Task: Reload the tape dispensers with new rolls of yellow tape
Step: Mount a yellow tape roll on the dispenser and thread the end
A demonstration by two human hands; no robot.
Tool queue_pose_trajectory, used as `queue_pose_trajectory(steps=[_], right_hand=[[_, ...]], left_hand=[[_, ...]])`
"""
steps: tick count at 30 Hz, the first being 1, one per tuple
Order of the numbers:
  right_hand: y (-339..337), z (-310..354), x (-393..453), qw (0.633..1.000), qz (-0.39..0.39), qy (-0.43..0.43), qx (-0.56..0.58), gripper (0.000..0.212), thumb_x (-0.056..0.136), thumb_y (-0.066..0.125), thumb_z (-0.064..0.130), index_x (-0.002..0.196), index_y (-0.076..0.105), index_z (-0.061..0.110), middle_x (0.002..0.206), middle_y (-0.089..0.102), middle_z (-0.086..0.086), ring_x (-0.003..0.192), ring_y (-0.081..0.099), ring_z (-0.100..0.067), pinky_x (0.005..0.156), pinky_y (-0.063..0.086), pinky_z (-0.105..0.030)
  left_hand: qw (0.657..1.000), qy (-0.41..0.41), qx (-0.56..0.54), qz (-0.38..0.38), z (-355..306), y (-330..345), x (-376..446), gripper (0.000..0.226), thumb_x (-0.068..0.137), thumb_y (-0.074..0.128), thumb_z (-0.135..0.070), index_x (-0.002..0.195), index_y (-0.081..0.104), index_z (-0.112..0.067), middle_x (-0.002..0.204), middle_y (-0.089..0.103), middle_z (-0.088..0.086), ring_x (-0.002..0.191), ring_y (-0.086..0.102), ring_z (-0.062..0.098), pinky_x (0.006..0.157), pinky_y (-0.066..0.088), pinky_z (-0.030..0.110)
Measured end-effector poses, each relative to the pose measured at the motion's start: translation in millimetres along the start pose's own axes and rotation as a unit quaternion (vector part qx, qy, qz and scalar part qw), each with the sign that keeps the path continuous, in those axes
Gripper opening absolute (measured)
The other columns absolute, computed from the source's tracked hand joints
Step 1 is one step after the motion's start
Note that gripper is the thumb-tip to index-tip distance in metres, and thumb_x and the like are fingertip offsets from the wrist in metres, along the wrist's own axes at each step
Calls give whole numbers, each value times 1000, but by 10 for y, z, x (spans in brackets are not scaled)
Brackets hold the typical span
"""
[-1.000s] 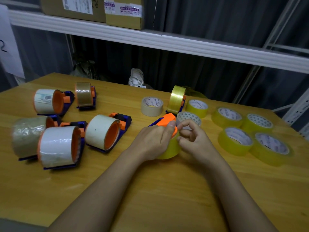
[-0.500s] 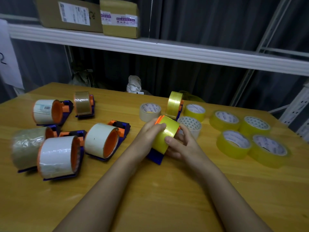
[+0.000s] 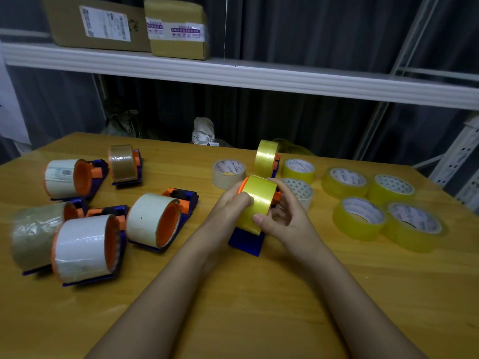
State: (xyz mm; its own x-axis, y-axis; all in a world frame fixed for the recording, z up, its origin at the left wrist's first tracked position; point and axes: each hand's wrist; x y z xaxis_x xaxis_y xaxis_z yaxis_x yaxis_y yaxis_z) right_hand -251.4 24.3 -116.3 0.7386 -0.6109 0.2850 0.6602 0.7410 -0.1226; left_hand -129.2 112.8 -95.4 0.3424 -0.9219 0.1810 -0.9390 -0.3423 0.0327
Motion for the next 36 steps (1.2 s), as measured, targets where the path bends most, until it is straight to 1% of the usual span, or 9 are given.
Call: queue_pose_trajectory(steps=[5,10,13,17,23,25,29,32,36], right_hand=[[2,3,-16,1000,-10,-8,-13,66,73,75,23,128,43,41,112,59,8,91,63,0,73,52,-19],[6,-13,-14,999,-15,-18,-31,66,80,76,10,128,42,43,108,60,2,88,62,-3,75,54,-23],[7,-14,-18,999,-21,-25,-33,66,80,77,14,128,42,42,111,58,2,88,61,-1,73,53,-21],[14,-8,-25,999,-20,-23,-40,74,74,78,25,135,40,43,119,52,5,97,59,0,75,53,-20],[30,17,-44,999,-13,-32,-36,75,75,77,21,134,37,47,122,48,10,99,59,3,75,53,-20],[32,17,-43,998,-8,-37,-41,75,75,78,22,132,37,49,121,50,10,99,60,2,76,54,-21],[0,-27,-32,993,2,-50,-109,89,74,83,23,138,30,55,124,47,9,107,56,-7,87,53,-28],[-8,-41,-29,984,17,-67,-164,105,71,85,23,143,17,58,142,31,22,129,40,-1,102,43,-22],[12,-42,-21,999,9,-16,-47,91,75,74,38,147,19,48,140,40,14,117,52,3,90,52,-22]], left_hand=[[1000,9,22,3,-49,21,-25,28,95,41,-12,90,60,-32,80,60,-11,61,56,-11,56,43,6],[1000,4,19,0,-109,62,-42,29,97,38,-10,86,57,-29,76,54,-7,52,51,-13,52,40,6],[1000,2,-14,-3,-66,46,7,16,82,52,-24,86,65,-31,72,65,-12,62,58,-6,60,46,14],[999,17,-16,22,5,2,68,31,57,55,-30,82,72,-38,72,66,-16,72,61,2,67,45,23],[1000,25,3,7,-44,34,-18,17,83,49,-20,91,58,-31,64,62,-26,62,57,-11,57,44,7],[1000,25,10,-3,-52,49,-13,24,95,44,-10,91,56,-30,62,62,-26,59,57,-12,55,43,5],[1000,13,5,-25,-80,74,19,18,97,43,-13,92,58,-23,64,67,-7,54,61,-2,53,47,11],[999,4,-14,-30,-102,88,12,22,98,39,-12,88,58,-16,52,62,-6,47,58,2,48,47,12],[998,26,-29,-50,-86,74,8,20,94,44,-10,89,61,-22,60,65,-10,54,59,-3,52,46,11]])
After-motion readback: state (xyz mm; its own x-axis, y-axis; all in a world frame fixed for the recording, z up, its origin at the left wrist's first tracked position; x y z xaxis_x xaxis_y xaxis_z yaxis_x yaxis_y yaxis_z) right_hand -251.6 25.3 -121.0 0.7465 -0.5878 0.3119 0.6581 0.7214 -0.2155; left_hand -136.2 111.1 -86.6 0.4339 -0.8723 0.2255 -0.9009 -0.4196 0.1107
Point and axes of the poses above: each hand's wrist, its own x-axis towards the middle knuckle, its own y-axis out of the palm, z = x × y
